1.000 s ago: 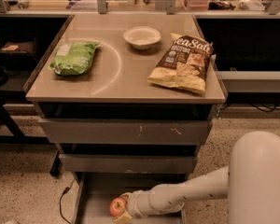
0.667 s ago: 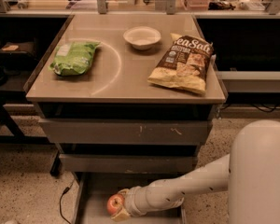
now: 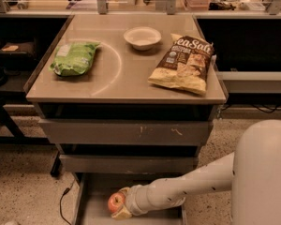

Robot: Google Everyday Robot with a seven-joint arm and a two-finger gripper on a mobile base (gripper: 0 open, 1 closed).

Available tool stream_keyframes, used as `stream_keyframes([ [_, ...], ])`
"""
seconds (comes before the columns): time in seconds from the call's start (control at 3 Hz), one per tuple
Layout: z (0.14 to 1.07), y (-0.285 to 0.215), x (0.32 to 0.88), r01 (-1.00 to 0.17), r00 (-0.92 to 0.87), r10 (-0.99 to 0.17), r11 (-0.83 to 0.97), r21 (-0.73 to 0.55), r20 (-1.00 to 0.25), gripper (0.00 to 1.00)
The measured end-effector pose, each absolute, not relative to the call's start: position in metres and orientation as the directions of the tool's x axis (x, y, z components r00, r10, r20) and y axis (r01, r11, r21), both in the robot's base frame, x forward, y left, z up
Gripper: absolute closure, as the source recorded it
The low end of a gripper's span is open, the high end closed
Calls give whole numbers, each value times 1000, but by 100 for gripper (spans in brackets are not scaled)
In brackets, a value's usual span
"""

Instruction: Pick apple from bottom drawer and place on counter

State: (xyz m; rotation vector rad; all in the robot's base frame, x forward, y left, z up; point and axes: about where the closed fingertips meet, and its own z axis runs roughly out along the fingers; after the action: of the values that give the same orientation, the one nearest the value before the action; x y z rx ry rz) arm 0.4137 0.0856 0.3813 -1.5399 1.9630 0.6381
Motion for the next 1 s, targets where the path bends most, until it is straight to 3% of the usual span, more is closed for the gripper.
stream_keyframes([
  [1.0, 502, 92, 394, -972, -46, -732, 189, -138, -680, 100],
])
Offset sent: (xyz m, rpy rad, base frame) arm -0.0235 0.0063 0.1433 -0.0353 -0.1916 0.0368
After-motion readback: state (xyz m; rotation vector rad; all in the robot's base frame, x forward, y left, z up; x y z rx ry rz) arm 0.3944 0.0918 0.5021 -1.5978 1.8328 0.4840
